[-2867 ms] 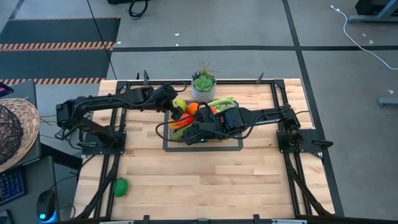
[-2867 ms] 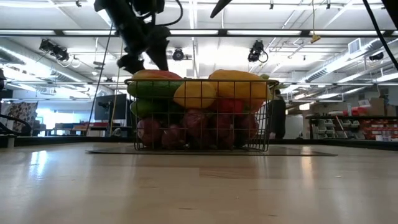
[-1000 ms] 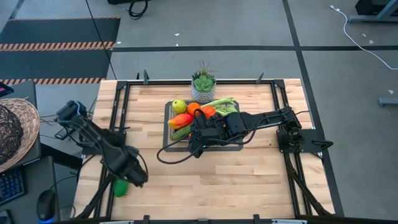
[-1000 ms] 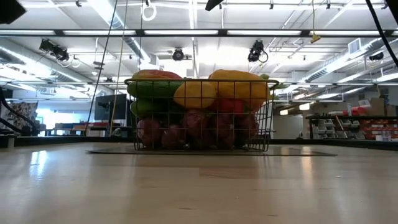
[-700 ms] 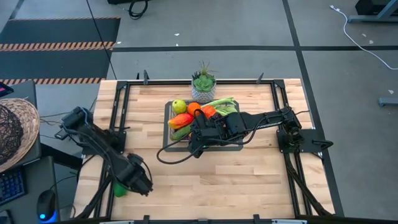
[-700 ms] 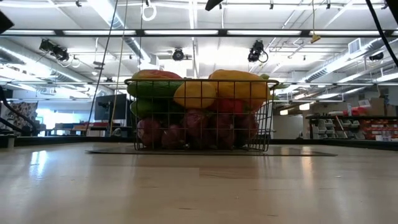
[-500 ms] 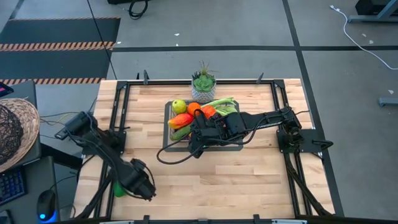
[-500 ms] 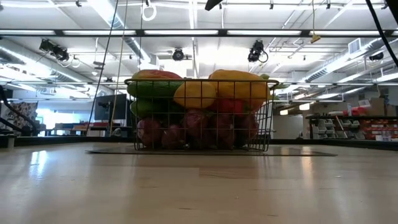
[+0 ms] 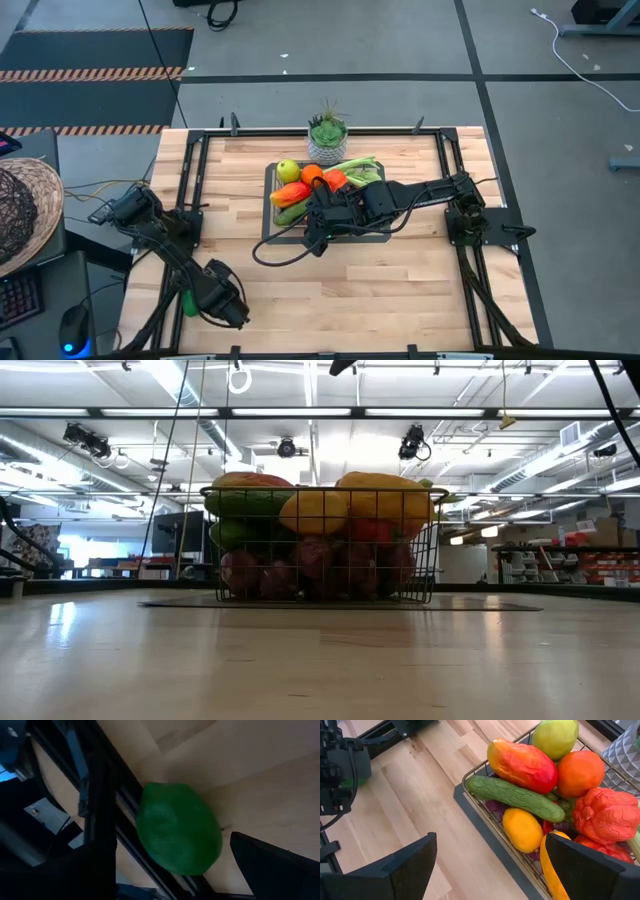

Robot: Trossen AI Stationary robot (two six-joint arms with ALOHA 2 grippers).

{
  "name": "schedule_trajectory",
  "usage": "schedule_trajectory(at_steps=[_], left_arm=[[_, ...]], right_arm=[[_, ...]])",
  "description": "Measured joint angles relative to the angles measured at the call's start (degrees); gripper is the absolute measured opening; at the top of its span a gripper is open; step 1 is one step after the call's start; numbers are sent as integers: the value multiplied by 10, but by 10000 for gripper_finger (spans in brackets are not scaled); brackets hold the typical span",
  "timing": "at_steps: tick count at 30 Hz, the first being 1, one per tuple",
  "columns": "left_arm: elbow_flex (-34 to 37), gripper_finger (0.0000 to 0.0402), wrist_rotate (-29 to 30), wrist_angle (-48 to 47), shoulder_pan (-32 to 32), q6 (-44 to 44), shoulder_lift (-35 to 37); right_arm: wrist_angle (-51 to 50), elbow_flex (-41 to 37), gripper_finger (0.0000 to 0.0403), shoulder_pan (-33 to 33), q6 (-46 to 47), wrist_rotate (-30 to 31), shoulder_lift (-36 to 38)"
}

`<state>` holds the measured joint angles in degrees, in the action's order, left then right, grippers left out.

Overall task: Build produce basket
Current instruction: Put the green lemon into the wire basket

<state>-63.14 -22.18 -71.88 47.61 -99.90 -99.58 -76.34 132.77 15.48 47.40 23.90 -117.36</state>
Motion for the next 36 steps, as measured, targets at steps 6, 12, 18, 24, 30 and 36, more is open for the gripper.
schedule_trajectory(at_steps=[6,12,18,24,30,36], left_arm=[[43,396,-37,54,23,-17,1],[56,396,-31,85,25,-28,1],[56,396,-16,87,27,-12,1],[67,396,6,92,38,-25,2],[100,396,-14,148,41,-25,2],[102,373,-22,176,33,-14,2]], right_arm=[[0,0,375,0,0,0,0],[0,0,375,0,0,0,0],[0,0,375,-3,0,0,0],[0,0,375,-6,0,0,0],[0,0,375,-6,0,0,0],[0,0,375,-7,4,1,0]])
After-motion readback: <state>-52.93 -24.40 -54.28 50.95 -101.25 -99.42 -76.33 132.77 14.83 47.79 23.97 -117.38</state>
